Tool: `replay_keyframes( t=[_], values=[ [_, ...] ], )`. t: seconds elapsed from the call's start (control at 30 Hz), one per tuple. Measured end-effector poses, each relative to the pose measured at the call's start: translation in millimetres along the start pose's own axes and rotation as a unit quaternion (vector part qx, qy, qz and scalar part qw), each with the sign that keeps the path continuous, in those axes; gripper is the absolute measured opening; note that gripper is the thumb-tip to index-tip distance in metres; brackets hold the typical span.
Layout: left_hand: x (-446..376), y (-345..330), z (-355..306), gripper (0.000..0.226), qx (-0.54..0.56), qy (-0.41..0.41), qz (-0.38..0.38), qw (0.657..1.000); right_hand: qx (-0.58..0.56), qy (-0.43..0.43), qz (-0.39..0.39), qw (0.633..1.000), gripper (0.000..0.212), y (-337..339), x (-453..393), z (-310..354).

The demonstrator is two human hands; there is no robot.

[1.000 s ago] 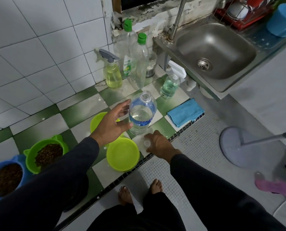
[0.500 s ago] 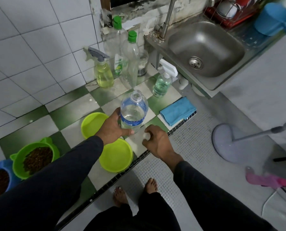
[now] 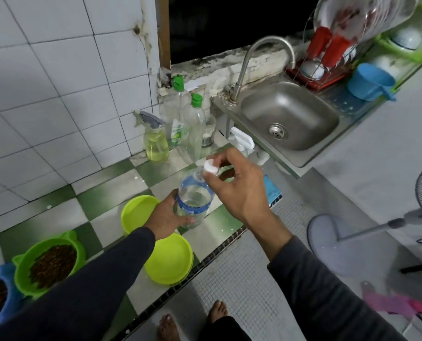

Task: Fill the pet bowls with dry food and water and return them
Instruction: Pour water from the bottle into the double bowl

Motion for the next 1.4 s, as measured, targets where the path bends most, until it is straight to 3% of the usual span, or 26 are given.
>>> replay_keyframes(
  t=[0.27, 0.43, 0.57, 0.77, 0.9, 1.0, 1.1, 1.2, 1.3, 1.4],
  values=[
    [-0.1, 1.1, -3.5, 0.08, -0.015, -0.002, 0.007, 1.0, 0.096, -0.031, 0.119, 0.988, 0.028, -9.2, -16.7, -5.9],
    [-0.1, 1.3, -3.8, 0.079, -0.015, 0.002, 0.008, 1.0, 0.133, 0.014, 0.151, 0.98, 0.023, -12.9, -20.8, -4.8],
    [-0.9, 0.2, -1.2, 0.079, -0.01, 0.006, 0.005, 1.0, 0.203, 0.053, 0.171, 0.963, 0.044, -16.2, -23.5, -7.7],
    [-2.1, -0.5, 2.5, 0.079, -0.018, 0.01, 0.005, 1.0, 0.318, 0.01, 0.147, 0.937, 0.072, -13.9, -25.4, -4.8],
    [-3.2, -0.9, 0.9, 0.081, -0.012, 0.013, 0.006, 1.0, 0.287, 0.043, 0.139, 0.947, 0.067, -5.0, -26.4, -0.1],
    [-3.2, -0.4, 1.6, 0.079, -0.007, 0.015, 0.003, 1.0, 0.213, 0.062, 0.201, 0.954, 0.052, -7.4, -26.0, -0.6],
    [-2.0, -0.1, 0.2, 0.077, -0.004, 0.019, 0.002, 1.0, 0.214, 0.093, 0.239, 0.942, 0.046, -15.6, -24.0, -4.6],
    [0.0, 0.6, -4.4, 0.077, -0.005, 0.017, 0.004, 1.0, 0.229, 0.059, 0.227, 0.945, 0.035, -17.8, -25.8, -6.8],
    [2.1, 1.9, -6.9, 0.081, -0.008, 0.012, 0.011, 1.0, 0.263, 0.022, 0.214, 0.94, 0.048, -16.9, -29.0, -6.7],
    [7.8, 3.3, -14.0, 0.09, 0.004, -0.002, 0.013, 1.0, 0.216, 0.025, 0.212, 0.953, 0.06, -13.7, -28.4, -5.0]
  ],
)
Point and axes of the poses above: each hand's wrist, its own x-axis away from the middle knuckle, its own y-axis out of the back of the hand, z = x × y, the point moved 3 cm from there along -x, towards the middle knuckle, and after that the axes turned 13 degrees about -x, right-handed, at the moved point
